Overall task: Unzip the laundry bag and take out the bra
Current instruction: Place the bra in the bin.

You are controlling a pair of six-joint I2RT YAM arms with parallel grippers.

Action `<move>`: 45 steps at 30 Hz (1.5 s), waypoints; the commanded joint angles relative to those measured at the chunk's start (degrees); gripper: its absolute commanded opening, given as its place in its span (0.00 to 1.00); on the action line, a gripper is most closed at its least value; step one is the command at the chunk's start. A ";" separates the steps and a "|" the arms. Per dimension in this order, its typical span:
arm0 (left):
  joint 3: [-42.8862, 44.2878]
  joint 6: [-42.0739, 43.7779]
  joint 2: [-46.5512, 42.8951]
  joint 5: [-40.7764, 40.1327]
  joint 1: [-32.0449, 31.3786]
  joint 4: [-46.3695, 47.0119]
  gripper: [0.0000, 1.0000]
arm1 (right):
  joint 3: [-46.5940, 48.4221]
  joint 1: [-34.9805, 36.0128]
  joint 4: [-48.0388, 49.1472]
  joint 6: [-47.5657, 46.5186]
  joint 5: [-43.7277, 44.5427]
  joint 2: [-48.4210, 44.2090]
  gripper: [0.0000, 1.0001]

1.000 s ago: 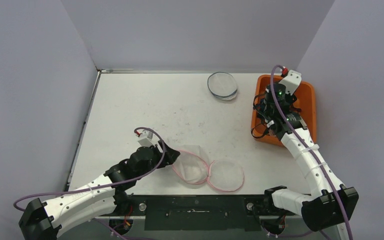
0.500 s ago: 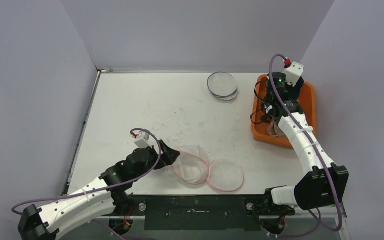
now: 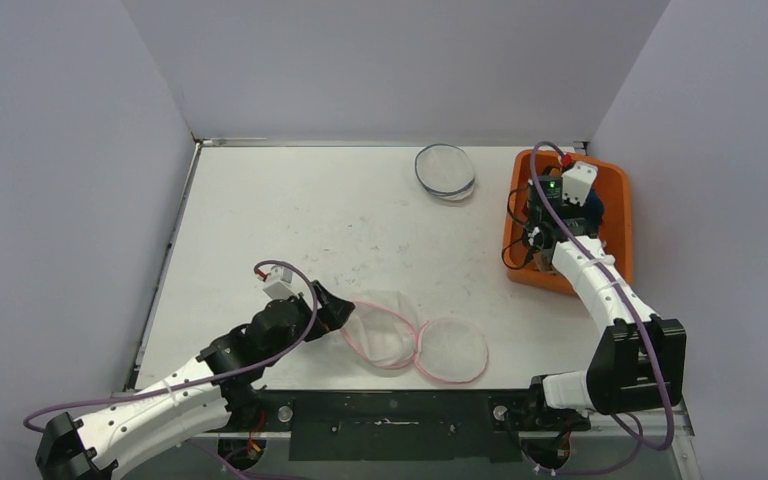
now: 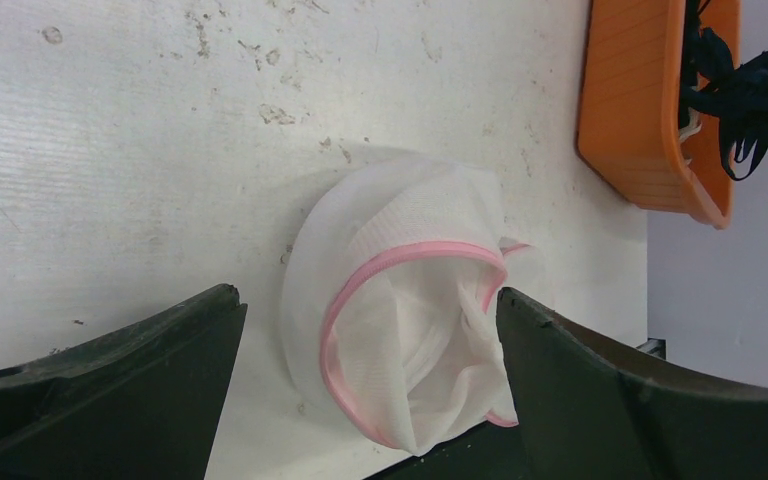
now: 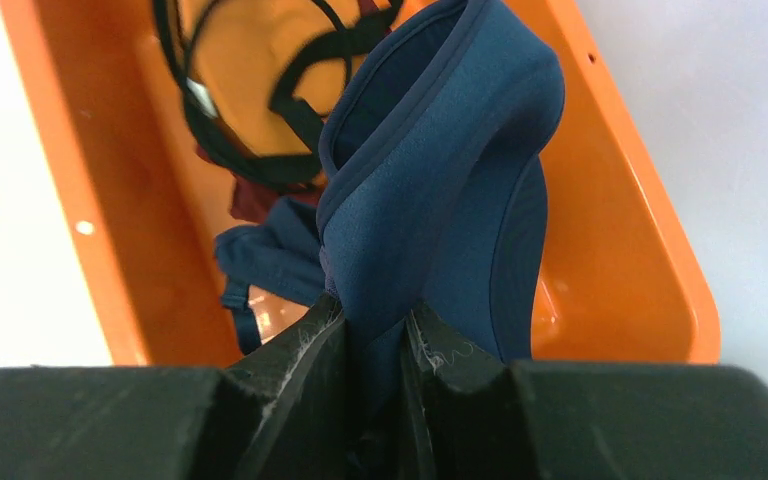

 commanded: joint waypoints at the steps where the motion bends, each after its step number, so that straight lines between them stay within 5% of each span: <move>1: 0.92 -0.76 1.48 0.22 0.33 1.31 0.96 | -1.62 -0.98 0.13 2.45 1.24 -0.72 0.05; 6: 0.60 -1.02 1.31 0.39 0.30 1.05 0.96 | -4.15 -2.13 1.63 4.63 -1.61 1.00 0.06; 15: -1.20 -1.57 -0.25 0.18 0.31 1.66 0.96 | -5.51 -2.70 2.10 5.76 -4.11 2.65 0.53; 27: 0.39 -0.77 -0.63 0.23 0.38 -0.18 0.96 | 0.04 -3.29 -4.70 6.70 -10.82 -9.56 0.83; 32: -0.19 -1.08 -1.93 0.99 0.31 -0.09 0.96 | -3.05 -4.99 -0.92 11.64 -15.36 -16.85 0.74; 36: -0.10 -1.06 -3.08 1.66 0.36 0.04 0.96 | -11.33 -10.21 7.82 17.62 -20.95 -20.06 0.28; 38: 0.17 -0.88 -3.59 1.55 0.34 -0.76 0.97 | -14.28 -12.27 10.30 19.94 -22.62 -19.99 0.16; 45: -0.53 -0.86 -4.12 1.42 0.36 -0.29 0.97 | -21.78 -15.83 20.29 21.75 -27.02 -16.56 0.12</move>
